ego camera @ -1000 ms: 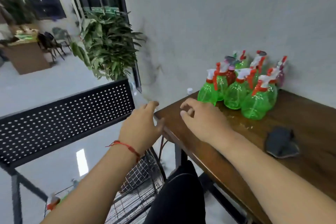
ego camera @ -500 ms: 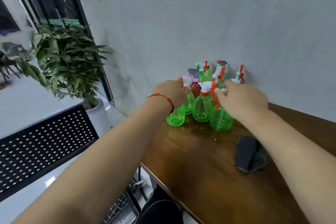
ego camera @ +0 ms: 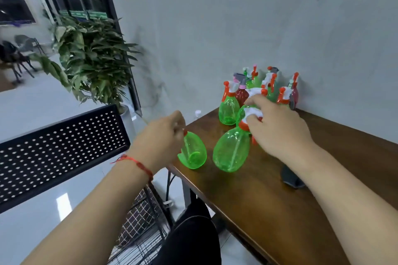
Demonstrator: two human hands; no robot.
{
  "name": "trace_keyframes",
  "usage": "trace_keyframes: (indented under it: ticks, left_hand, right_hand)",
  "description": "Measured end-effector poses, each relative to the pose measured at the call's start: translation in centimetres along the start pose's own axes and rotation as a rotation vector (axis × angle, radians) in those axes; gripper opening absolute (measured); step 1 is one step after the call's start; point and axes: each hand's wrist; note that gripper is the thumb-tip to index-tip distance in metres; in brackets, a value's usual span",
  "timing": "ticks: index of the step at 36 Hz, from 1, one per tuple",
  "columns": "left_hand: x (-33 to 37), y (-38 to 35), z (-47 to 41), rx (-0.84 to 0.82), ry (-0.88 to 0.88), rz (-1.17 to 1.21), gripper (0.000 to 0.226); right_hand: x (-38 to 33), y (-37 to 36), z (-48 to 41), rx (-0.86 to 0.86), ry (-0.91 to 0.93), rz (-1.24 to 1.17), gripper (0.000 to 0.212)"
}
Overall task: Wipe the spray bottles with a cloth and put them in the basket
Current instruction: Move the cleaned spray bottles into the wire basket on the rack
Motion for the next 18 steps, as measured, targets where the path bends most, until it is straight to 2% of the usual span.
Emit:
trace_keyframes:
  ticks: [3,7,14,18]
  left_hand:
    - [-2.5,2.3,4.8,0.064,0.047,0.014,0.018]
    - [-6.5,4.3,10.2,0.120,0.144,-0.022,0.018]
    - [-14.5,4.6,16.2,0.108,0.333,-0.064,0.015]
    - [-19.7,2.3,18.2,0.070,0.445,-0.056,0.014]
  right_hand:
    - [-3.4,-1.0,1.3,-0.061,0.091,-0.070,0.043]
    - [-7.8,-4.1,2.7,-0.146,0.186,-0.064,0.042]
    - [-15.2,-11.3,4.1,-0.313,0.347,-0.042,0.032]
    - [-18.3,-16.6,5.4,-0.431,0.407,-0.026,0.037]
Point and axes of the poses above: each hand's wrist, its own z-axis away from the middle knuckle, its own y-axis out of the back of the hand, x = y × z, and after that the axes turned 4 degrees about -y, right-handed
